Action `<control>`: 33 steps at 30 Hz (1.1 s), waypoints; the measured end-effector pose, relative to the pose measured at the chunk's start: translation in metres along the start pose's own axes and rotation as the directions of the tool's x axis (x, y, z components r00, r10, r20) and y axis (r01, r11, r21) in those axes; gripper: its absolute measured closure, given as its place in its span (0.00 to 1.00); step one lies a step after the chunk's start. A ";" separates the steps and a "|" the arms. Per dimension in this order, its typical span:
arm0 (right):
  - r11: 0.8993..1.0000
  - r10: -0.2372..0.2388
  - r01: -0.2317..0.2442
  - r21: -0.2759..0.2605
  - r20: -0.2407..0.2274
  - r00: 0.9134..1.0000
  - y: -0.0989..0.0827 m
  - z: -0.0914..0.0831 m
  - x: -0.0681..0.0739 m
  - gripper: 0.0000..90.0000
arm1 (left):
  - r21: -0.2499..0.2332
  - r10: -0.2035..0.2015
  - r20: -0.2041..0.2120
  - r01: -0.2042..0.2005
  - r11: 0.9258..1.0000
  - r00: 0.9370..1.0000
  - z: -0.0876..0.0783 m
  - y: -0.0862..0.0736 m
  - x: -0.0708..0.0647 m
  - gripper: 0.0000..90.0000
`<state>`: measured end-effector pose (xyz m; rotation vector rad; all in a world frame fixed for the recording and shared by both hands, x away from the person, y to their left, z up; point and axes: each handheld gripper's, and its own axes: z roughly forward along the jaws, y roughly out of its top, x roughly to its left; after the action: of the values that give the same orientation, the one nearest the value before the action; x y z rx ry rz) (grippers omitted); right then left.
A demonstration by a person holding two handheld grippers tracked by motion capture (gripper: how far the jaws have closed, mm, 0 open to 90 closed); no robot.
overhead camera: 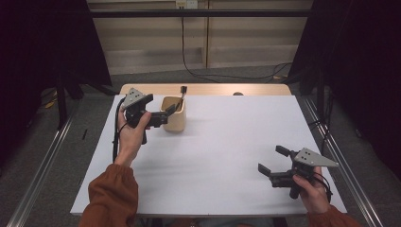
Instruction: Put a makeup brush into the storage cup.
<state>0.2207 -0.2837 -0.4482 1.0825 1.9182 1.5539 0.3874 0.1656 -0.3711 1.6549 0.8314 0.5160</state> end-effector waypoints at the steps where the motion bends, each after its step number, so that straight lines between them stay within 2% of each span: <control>1: 1.000 0.002 -0.002 -0.001 0.000 1.000 0.000 0.000 0.000 0.00 | -0.003 -0.005 0.004 0.005 1.000 1.000 0.000 -0.001 -0.001 0.03; 5: 1.000 0.001 -0.001 -0.002 0.002 1.000 0.000 0.000 0.000 0.00 | -0.003 0.008 0.006 -0.008 1.000 1.000 -0.004 -0.005 -0.005 0.03; 17: 1.000 -0.005 0.005 -0.006 0.001 1.000 0.001 -0.001 0.001 0.00 | 0.005 0.004 0.010 -0.004 1.000 1.000 -0.023 -0.017 -0.016 0.02; 23: 1.000 -0.006 0.006 -0.006 0.003 1.000 0.001 -0.002 0.000 0.00 | 0.017 0.043 0.005 -0.043 0.999 0.999 -0.032 -0.024 -0.022 0.03; 29: 1.000 -0.008 0.008 -0.007 0.002 1.000 0.000 -0.002 0.001 0.00 | 0.007 0.027 -0.026 -0.027 1.000 0.999 -0.045 -0.029 -0.021 0.03; 31: 1.000 -0.007 0.007 -0.008 0.004 1.000 0.001 -0.002 0.001 0.00 | 0.001 0.020 -0.018 -0.020 1.000 1.000 -0.048 -0.031 -0.022 0.03; 33: 1.000 -0.005 0.005 -0.009 0.007 1.000 0.001 -0.002 0.001 0.00 | 0.008 0.031 -0.015 -0.031 0.999 0.999 -0.051 -0.033 -0.025 0.03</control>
<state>0.2186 -0.2847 -0.4469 1.0776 1.9058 1.5524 0.3263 0.1835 -0.3880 1.6747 0.8211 0.5483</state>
